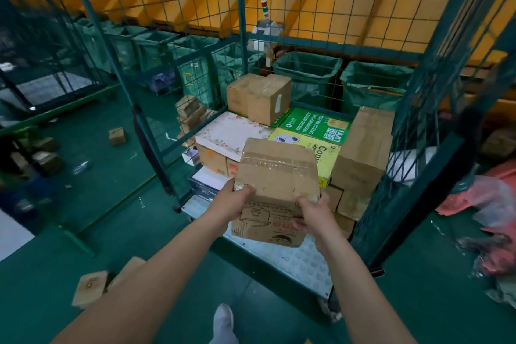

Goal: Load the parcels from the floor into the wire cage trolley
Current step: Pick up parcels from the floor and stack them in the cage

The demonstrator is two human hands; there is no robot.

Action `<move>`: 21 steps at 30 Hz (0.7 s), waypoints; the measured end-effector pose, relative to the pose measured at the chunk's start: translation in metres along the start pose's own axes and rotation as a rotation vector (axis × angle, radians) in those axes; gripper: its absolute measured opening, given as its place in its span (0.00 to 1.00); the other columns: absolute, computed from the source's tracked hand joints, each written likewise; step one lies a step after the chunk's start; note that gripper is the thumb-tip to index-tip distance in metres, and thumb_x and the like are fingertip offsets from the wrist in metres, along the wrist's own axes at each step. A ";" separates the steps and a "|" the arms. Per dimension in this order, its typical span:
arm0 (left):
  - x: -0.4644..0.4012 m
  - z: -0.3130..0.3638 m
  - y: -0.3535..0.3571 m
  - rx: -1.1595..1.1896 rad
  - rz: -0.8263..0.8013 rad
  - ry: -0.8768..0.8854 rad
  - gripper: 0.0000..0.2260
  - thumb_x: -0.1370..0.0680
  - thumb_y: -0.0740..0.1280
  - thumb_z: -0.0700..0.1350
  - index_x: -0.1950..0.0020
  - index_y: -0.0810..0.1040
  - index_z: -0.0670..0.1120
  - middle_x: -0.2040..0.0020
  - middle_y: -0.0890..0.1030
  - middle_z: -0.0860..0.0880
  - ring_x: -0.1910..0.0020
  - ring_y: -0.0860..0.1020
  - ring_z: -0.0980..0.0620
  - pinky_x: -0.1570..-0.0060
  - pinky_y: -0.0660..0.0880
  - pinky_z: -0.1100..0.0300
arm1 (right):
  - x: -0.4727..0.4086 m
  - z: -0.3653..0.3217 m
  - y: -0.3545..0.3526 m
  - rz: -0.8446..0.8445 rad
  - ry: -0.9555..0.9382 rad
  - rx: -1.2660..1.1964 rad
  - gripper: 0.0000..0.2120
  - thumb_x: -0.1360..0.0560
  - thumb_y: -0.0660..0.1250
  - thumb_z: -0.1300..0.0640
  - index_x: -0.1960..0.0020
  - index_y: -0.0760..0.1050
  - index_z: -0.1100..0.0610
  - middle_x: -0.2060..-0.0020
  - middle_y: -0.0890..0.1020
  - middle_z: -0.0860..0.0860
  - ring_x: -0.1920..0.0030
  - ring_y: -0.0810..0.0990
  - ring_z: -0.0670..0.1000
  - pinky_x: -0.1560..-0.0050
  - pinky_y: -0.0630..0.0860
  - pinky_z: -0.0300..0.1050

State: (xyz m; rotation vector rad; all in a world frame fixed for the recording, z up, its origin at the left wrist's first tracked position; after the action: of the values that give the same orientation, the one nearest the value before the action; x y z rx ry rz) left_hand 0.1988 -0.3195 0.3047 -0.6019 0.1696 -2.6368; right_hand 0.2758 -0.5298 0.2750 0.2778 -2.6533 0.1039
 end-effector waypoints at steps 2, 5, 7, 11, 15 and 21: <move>-0.030 0.007 -0.004 0.010 -0.015 0.004 0.16 0.18 0.66 0.53 0.31 0.71 0.54 0.41 0.82 0.50 0.49 0.82 0.53 0.61 0.76 0.60 | -0.023 -0.011 0.010 0.018 0.003 -0.004 0.22 0.19 0.66 0.54 0.31 0.59 0.49 0.44 0.78 0.54 0.45 0.83 0.62 0.48 0.83 0.59; -0.076 0.013 -0.015 0.026 -0.039 -0.003 0.17 0.18 0.66 0.53 0.30 0.70 0.53 0.41 0.82 0.49 0.49 0.82 0.52 0.61 0.76 0.60 | -0.056 -0.023 0.033 0.031 0.020 -0.002 0.21 0.18 0.66 0.53 0.32 0.58 0.46 0.47 0.77 0.52 0.47 0.84 0.61 0.49 0.83 0.57; -0.116 0.015 -0.029 0.044 -0.049 -0.006 0.16 0.18 0.66 0.53 0.31 0.70 0.53 0.40 0.81 0.49 0.49 0.81 0.52 0.61 0.75 0.59 | -0.083 -0.033 0.056 0.049 0.022 -0.006 0.21 0.18 0.65 0.53 0.31 0.58 0.46 0.49 0.76 0.51 0.48 0.84 0.60 0.50 0.84 0.54; -0.193 0.028 -0.061 0.053 -0.067 -0.001 0.17 0.18 0.67 0.52 0.30 0.71 0.54 0.40 0.81 0.50 0.46 0.81 0.50 0.56 0.77 0.56 | -0.139 -0.057 0.103 0.089 0.024 0.000 0.22 0.17 0.64 0.54 0.29 0.56 0.46 0.52 0.75 0.50 0.50 0.83 0.60 0.52 0.83 0.52; -0.267 0.049 -0.077 0.024 -0.116 0.014 0.18 0.20 0.68 0.51 0.30 0.72 0.53 0.40 0.81 0.51 0.44 0.80 0.49 0.50 0.78 0.54 | -0.190 -0.076 0.133 0.164 0.052 0.020 0.25 0.17 0.63 0.54 0.26 0.54 0.48 0.47 0.76 0.53 0.50 0.83 0.58 0.48 0.84 0.55; -0.354 0.079 -0.070 -0.049 -0.196 -0.022 0.23 0.28 0.68 0.57 0.33 0.74 0.54 0.42 0.82 0.52 0.44 0.81 0.48 0.42 0.80 0.43 | -0.265 -0.103 0.145 0.258 0.067 0.011 0.25 0.18 0.63 0.54 0.26 0.55 0.52 0.48 0.77 0.55 0.53 0.83 0.60 0.55 0.81 0.54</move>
State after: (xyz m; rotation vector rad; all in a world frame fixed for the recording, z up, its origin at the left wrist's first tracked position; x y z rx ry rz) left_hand 0.4955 -0.1044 0.2539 -0.6958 0.1775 -2.8198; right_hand 0.5214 -0.3285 0.2407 -0.0648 -2.6096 0.2065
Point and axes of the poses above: each hand's wrist, its own x-axis away from the middle knuckle, its own y-axis out of the palm, z = x × y, the point moved 8 cm from there along -x, towards the middle knuckle
